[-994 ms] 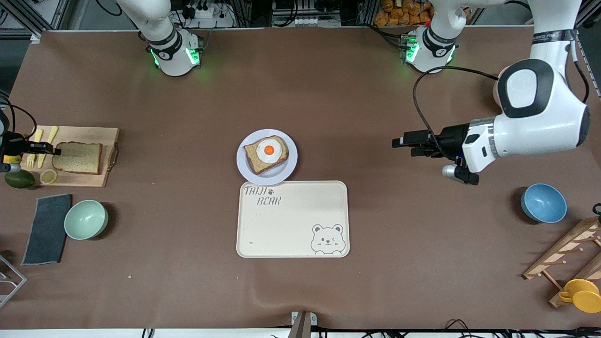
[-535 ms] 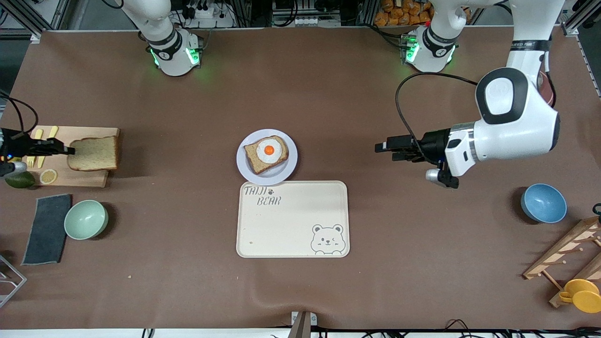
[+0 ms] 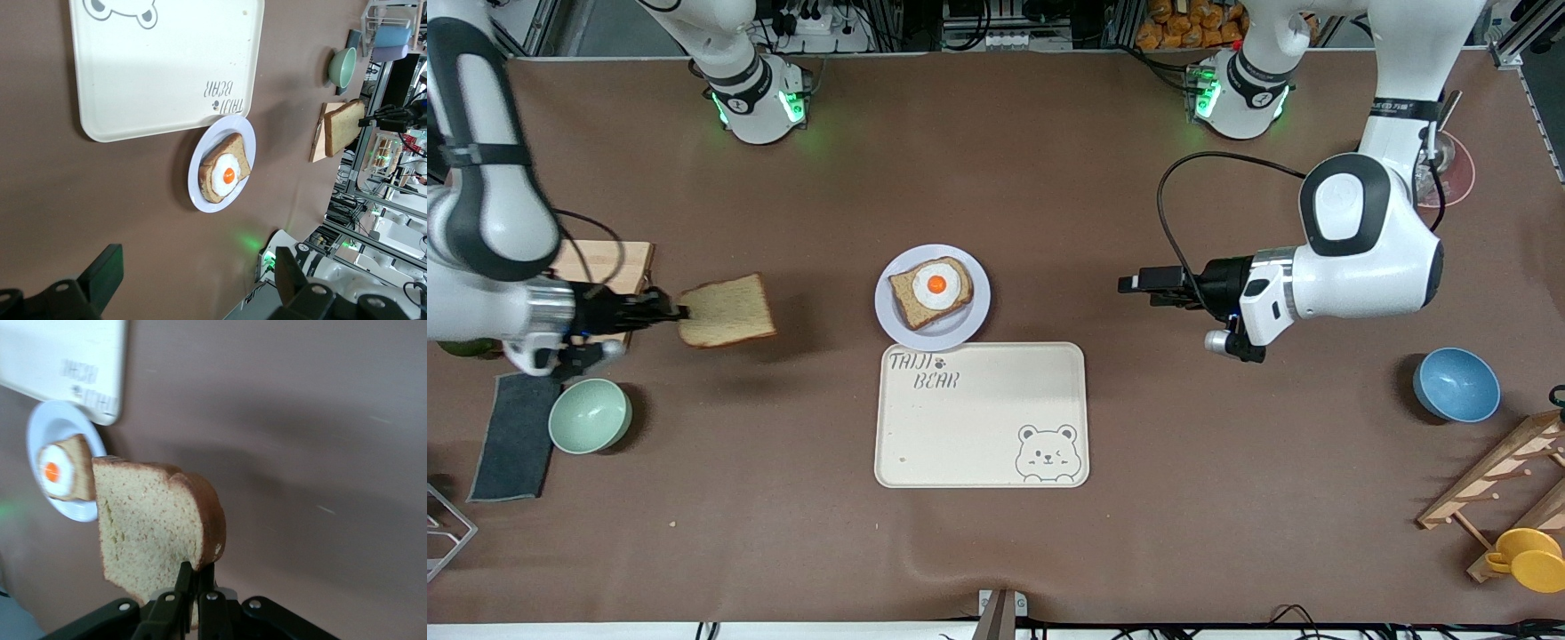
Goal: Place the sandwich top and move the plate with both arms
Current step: 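Lift the bread slice and carry it over the egg toast plate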
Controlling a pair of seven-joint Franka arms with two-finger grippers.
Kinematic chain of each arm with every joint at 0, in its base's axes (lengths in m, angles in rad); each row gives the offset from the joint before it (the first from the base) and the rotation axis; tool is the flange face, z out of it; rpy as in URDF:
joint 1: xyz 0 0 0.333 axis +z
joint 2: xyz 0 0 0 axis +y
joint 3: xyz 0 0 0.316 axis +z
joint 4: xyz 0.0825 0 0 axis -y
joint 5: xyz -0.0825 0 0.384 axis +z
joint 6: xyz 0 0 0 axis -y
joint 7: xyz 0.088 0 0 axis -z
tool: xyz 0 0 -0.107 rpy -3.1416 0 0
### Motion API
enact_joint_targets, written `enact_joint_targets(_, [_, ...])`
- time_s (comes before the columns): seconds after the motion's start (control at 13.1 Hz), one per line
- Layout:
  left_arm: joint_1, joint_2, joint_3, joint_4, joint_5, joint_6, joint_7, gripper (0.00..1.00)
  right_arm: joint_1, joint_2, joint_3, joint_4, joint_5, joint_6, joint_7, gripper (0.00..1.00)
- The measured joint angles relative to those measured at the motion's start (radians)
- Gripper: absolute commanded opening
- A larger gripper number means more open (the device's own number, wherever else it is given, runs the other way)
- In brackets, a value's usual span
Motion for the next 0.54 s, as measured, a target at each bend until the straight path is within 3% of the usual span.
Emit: enact_joint_targets(0.54, [0.007,0.019,0.001,-0.064,-0.057,0.035,0.0,1.0,0.43,0.084,0.002,-0.08,0.082,0.262,0.283,0.0])
